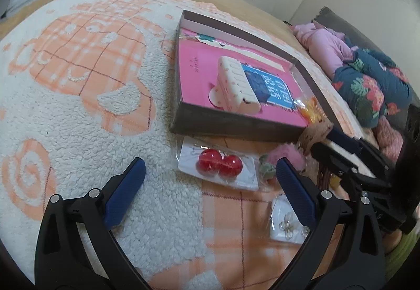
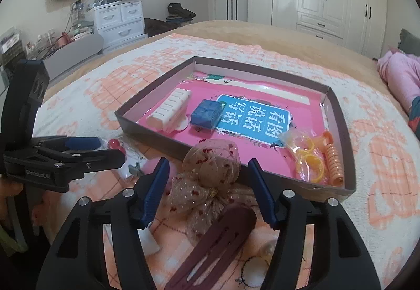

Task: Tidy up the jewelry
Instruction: 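Grasp the red earring card with the left tool while the right grasps the bow clip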

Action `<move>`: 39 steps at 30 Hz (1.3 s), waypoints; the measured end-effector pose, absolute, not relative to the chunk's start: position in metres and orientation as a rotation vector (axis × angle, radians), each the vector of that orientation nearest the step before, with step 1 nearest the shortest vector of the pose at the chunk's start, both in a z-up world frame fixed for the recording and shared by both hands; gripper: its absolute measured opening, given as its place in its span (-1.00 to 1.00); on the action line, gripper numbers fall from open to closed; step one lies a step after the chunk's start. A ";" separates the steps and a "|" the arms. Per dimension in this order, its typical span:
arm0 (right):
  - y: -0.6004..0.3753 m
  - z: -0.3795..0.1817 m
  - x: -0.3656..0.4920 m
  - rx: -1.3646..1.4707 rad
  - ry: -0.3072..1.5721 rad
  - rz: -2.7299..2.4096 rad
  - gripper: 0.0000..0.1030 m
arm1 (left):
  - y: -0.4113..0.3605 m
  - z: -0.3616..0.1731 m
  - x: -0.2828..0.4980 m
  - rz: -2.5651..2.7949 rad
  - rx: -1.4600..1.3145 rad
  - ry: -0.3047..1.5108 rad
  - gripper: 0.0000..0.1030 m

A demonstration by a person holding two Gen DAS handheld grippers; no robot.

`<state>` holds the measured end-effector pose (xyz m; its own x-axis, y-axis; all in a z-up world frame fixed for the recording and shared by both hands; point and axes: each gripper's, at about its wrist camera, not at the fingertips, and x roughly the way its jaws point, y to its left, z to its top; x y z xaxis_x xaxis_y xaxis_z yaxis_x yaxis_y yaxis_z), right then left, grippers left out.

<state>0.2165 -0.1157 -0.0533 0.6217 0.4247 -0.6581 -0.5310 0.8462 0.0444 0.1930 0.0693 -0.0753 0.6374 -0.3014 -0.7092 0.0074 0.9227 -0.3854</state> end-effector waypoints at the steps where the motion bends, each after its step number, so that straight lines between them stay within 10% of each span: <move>1: -0.115 -0.054 0.219 -0.151 0.716 0.554 -0.03 | 0.069 -0.076 0.194 -0.176 -0.367 0.867 0.76; 8: -0.114 -0.054 0.215 -0.143 0.694 0.586 -0.80 | 0.063 -0.076 0.198 -0.150 -0.349 0.868 0.22; 16: -0.129 -0.043 0.208 -0.095 0.654 0.569 -0.82 | 0.074 -0.074 0.195 -0.172 -0.439 0.857 -0.19; 39: -0.164 -0.009 0.196 -0.003 0.536 0.545 -0.91 | 0.081 -0.018 0.173 -0.147 -0.383 0.676 -0.24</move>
<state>0.1963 -0.1644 -0.0094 0.7219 0.4928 -0.4859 -0.4945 0.8585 0.1360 0.1728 0.0806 -0.0181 0.7732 -0.2546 -0.5808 0.0092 0.9203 -0.3912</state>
